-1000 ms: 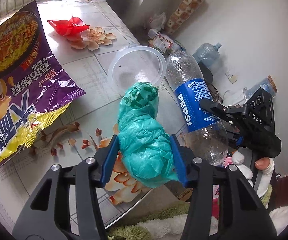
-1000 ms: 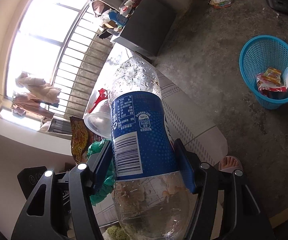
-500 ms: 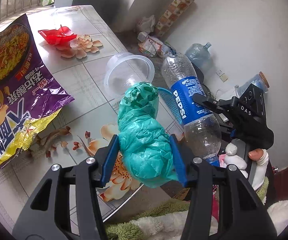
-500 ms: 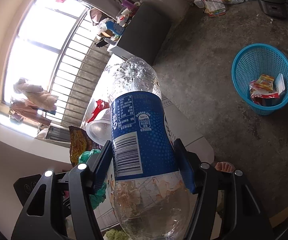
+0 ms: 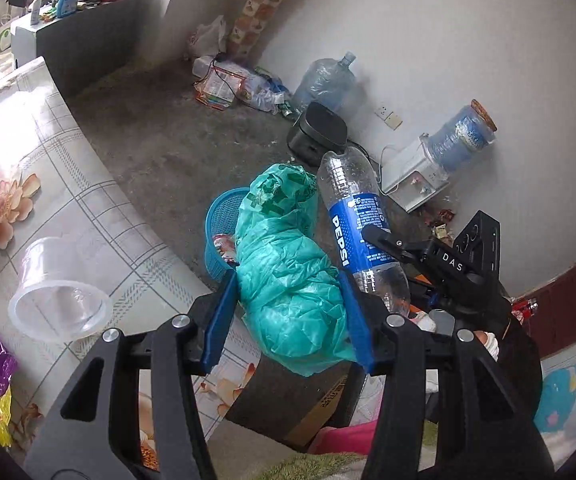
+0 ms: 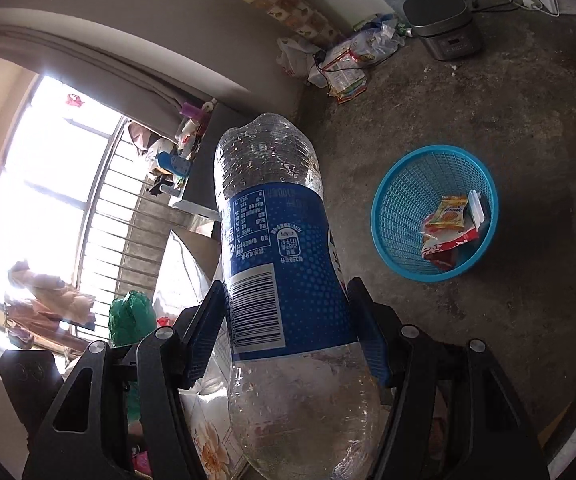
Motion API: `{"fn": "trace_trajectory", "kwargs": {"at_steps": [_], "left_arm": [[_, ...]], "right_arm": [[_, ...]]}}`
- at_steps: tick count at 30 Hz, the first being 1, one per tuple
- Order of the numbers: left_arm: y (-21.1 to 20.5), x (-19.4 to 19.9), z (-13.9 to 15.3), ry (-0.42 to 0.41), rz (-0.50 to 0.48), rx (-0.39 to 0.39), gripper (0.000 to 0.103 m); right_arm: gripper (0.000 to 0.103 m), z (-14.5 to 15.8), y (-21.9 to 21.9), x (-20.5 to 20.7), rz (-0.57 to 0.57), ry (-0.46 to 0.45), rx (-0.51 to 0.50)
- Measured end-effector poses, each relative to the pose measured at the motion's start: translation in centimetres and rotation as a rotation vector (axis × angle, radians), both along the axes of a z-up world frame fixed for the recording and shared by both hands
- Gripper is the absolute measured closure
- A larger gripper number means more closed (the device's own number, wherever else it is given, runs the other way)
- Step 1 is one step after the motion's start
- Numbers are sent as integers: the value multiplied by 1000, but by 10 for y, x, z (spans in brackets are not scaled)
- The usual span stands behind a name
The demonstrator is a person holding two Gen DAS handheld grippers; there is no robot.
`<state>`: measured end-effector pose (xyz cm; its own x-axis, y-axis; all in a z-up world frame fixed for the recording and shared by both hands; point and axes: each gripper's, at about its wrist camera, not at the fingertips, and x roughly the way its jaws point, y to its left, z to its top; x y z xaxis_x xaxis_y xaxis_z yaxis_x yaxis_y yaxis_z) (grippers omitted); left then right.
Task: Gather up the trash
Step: 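Carry both items over the blue wastebasket and open both grippers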
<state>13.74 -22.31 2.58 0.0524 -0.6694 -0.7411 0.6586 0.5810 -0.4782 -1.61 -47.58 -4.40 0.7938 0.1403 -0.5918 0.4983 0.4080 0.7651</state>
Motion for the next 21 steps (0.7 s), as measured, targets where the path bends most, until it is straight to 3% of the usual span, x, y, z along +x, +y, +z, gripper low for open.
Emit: {"fn": "trace_trajectory", "kwargs": {"at_steps": [5,8,10,11,13,15,21], "left_arm": [[-98,28,-35,78,-59,101,55],[-152,43,-60,56,-67,176,52],[-182,54,-76,16,-66,197,36],[-193,59,-82,-16,-42,205,33],[-202,69,-89,-66,19,202,33],[-203,72,-93,-54,44,190,33],[-181,69,-80,-72,92,122,30]], "right_arm": [[42,-56,-41,8,-84,71,139],[41,-91,-71,23,-132,104,204],[40,-116,-94,37,-166,153,213],[35,-129,-104,42,-190,169,217],[32,-155,-120,48,-247,220,211],[32,-174,-129,48,-283,267,219],[32,-175,-112,37,-254,239,151]]}}
